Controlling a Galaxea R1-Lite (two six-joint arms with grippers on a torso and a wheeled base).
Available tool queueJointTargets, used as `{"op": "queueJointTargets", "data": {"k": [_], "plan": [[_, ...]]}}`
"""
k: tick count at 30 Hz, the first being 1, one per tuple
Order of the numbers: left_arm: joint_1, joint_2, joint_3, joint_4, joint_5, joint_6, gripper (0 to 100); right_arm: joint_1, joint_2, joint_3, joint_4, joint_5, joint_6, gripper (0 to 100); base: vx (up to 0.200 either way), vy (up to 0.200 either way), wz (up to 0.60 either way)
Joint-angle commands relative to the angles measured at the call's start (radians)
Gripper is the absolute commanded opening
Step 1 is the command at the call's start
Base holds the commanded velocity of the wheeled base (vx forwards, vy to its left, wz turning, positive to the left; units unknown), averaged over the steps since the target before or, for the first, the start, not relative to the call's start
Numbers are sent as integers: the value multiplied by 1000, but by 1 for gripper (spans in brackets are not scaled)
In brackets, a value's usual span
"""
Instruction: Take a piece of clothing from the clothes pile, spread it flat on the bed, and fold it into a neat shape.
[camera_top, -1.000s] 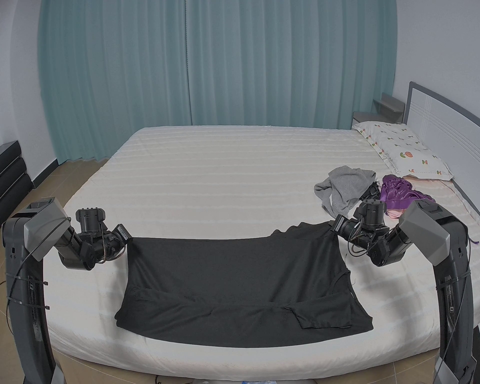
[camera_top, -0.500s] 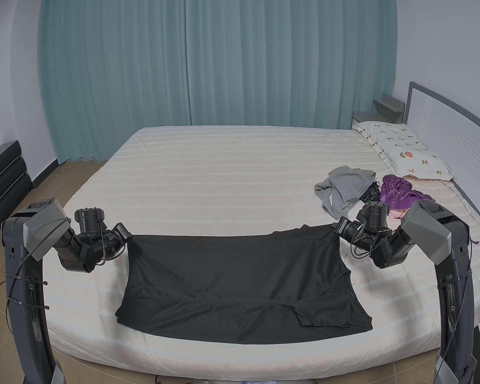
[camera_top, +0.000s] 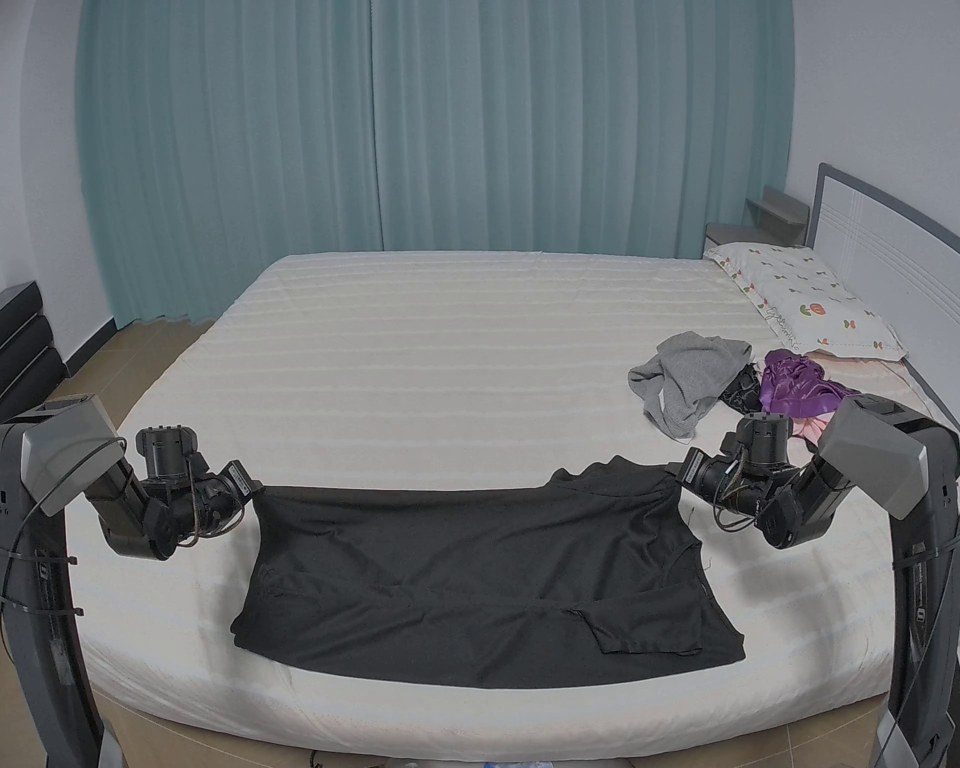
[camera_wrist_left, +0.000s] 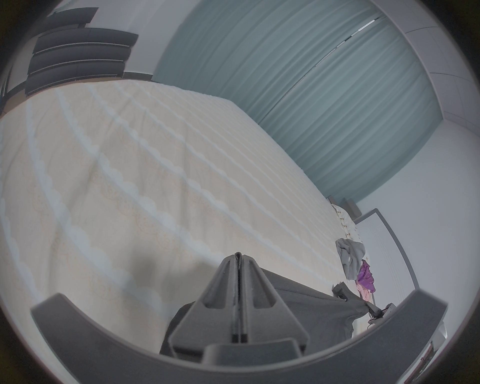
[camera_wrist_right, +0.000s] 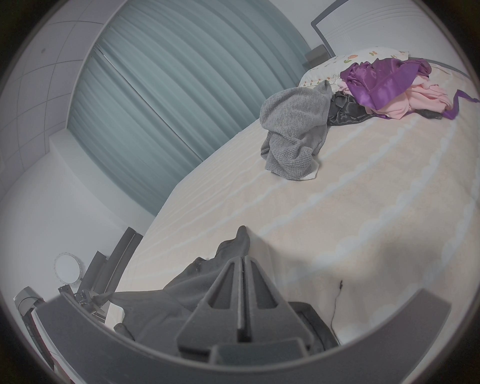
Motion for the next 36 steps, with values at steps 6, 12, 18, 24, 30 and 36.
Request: {"op": "queueJointTargets", "data": {"k": [6, 12, 18, 24, 30, 36], "plan": [[8, -52, 119, -109, -4, 0, 0, -3, -69, 165, -111, 25, -4, 0, 0, 0, 0], [9, -63, 179, -129, -4, 0, 0, -3, -76, 274, -211, 27, -10, 0, 0, 0, 0], [9, -67, 247, -179, -4, 3, 0, -4, -105, 410, -286, 68, -19, 0, 0, 0, 0], [19, -72, 354, -227, -5, 42, 0, -10, -87, 611, -435, 94, -119, 0, 0, 0, 0], [16, -60, 441, -316, -5, 65, 0, -10, -66, 726, -533, 96, -139, 0, 0, 0, 0], [36, -60, 469, -357, -7, 57, 0, -10, -55, 763, -593, 100, -117, 0, 0, 0, 0]]}}
